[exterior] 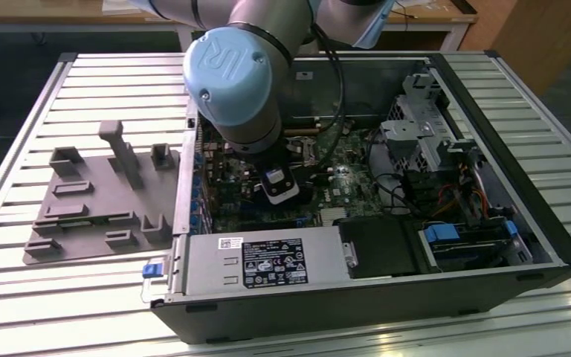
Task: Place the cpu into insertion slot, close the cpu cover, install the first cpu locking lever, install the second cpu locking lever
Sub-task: 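Install the second cpu locking lever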
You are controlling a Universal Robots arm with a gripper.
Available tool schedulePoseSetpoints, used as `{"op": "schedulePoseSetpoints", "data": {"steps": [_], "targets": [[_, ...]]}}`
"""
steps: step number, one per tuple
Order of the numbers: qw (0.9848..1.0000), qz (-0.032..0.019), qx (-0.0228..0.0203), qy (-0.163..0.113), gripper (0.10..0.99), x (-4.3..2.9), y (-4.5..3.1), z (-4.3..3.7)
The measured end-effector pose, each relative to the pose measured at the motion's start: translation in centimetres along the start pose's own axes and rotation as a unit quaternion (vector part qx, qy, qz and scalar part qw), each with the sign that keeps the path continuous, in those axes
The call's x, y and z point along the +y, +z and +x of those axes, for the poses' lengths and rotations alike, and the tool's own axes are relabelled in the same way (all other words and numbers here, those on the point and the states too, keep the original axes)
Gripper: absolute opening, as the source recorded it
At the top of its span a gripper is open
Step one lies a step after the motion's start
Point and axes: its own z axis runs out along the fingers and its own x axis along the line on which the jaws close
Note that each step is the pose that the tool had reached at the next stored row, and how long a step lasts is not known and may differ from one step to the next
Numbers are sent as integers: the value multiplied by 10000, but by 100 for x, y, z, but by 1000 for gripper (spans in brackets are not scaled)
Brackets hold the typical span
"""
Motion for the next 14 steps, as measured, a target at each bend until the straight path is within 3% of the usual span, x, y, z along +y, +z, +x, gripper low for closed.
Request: {"op": "schedulePoseSetpoints", "data": {"steps": [4, 9, 14], "targets": [[10000, -1, -1, 0, 102, 10, -18, -1], [10000, 4, -2, -1, 102, 49, -97, -8], [9999, 149, -40, 2, 102, 84, -168, -17]]}}
